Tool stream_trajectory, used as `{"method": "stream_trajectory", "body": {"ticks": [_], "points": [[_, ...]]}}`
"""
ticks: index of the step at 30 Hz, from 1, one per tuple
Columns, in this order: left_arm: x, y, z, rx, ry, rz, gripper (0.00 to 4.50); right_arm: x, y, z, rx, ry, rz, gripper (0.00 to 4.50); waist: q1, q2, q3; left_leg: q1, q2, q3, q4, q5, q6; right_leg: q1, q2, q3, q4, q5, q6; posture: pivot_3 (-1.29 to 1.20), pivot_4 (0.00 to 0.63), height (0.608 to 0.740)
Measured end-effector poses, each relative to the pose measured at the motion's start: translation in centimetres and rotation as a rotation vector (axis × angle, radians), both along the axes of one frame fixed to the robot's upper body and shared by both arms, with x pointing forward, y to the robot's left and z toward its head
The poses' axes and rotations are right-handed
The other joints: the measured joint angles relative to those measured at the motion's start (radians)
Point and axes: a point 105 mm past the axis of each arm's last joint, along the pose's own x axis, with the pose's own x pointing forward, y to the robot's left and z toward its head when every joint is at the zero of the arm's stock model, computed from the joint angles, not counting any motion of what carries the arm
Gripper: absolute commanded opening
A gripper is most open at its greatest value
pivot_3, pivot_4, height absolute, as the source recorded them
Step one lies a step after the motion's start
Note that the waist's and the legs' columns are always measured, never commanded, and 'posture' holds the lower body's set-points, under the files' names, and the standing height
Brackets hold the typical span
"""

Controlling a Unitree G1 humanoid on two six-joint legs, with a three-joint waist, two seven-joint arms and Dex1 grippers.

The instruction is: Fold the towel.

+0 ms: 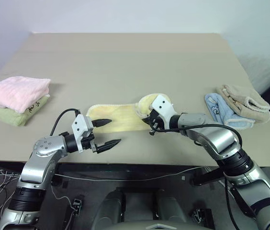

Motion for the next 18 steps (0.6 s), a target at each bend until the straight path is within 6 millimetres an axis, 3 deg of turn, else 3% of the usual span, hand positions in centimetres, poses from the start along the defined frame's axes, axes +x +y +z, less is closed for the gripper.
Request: {"method": "stream_trajectory", "body": {"ticks": [3,7,11,14,18], "points": [[0.0,0.0,0.0,-0.004,0.001,0.006,4.50,-0.3,0.1,0.0,0.035,0.026,0.009,1.36,0.000,0.000,0.000,0.000,0.000,0.000,0.000,0.000,0.000,0.000,0.000,0.000,0.000,0.000,0.000,0.00,0.150,0.740],[-0.1,0.6,0.1,-0.073,0.036,0.062,4.50,-1.0,-0.4,1.6,0.103,0.001,0.022,2.69,0.000,0.000,0.000,0.000,0.000,0.000,0.000,0.000,0.000,0.000,0.000,0.000,0.000,0.000,0.000,0.00,0.150,0.740],[-0.1,1.7,1.2,-0.181,0.044,0.154,4.50,-1.3,-1.7,3.5,0.172,-0.037,0.017,2.69,0.001,0.000,0.000,0.000,0.000,0.000,0.000,0.000,0.000,0.000,0.000,0.000,0.000,0.000,0.000,0.00,0.150,0.740],[0.0,2.6,2.2,-0.293,0.057,0.248,4.50,-0.4,-2.9,4.8,0.225,-0.067,-0.028,2.03,0.000,0.000,0.000,0.000,0.000,0.000,0.000,0.000,0.000,0.000,0.000,0.000,0.000,0.000,0.000,0.00,0.150,0.740],[0.0,3.1,1.9,-0.457,0.172,0.375,4.50,2.1,-3.8,4.5,0.276,-0.082,-0.098,0.64,-0.005,0.000,0.000,0.001,0.000,0.000,0.000,0.000,0.000,0.000,0.000,0.000,0.000,0.000,0.000,0.00,0.150,0.740]]}}
